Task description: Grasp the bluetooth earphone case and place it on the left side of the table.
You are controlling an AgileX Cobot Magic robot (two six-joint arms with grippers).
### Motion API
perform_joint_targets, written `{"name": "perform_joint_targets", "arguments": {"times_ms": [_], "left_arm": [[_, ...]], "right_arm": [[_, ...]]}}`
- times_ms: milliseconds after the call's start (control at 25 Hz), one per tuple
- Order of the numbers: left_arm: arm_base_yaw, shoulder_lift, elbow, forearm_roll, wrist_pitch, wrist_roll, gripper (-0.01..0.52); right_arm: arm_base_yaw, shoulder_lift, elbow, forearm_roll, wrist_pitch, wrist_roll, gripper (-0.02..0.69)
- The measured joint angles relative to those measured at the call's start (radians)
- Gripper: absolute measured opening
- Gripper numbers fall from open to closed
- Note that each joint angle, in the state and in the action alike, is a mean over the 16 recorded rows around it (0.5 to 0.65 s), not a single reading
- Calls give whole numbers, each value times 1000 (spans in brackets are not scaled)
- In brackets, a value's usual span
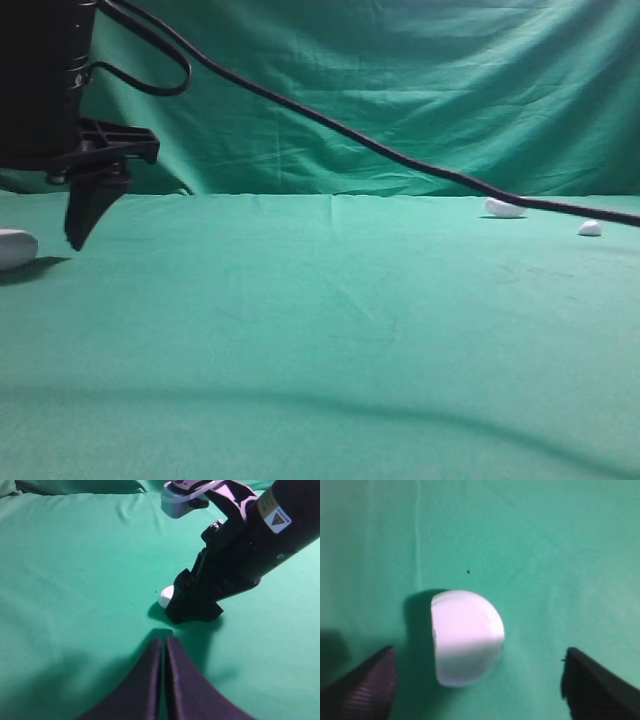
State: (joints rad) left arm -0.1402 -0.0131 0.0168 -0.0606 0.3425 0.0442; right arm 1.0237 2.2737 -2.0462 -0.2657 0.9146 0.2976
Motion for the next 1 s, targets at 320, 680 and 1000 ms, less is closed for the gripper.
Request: {"name": "perform_joint_targets", "arguments": {"times_ms": [320,680,1000], "left_arm": [[0,0,0,0,0,0,0],[0,0,0,0,0,0,0],[0,0,0,0,0,0,0]], "right_arm": [[0,-198,-3,-67,214,-8,96],[-3,-456,56,-105,329,-47,0],[-56,-749,256,-65,345,-58,0]]}}
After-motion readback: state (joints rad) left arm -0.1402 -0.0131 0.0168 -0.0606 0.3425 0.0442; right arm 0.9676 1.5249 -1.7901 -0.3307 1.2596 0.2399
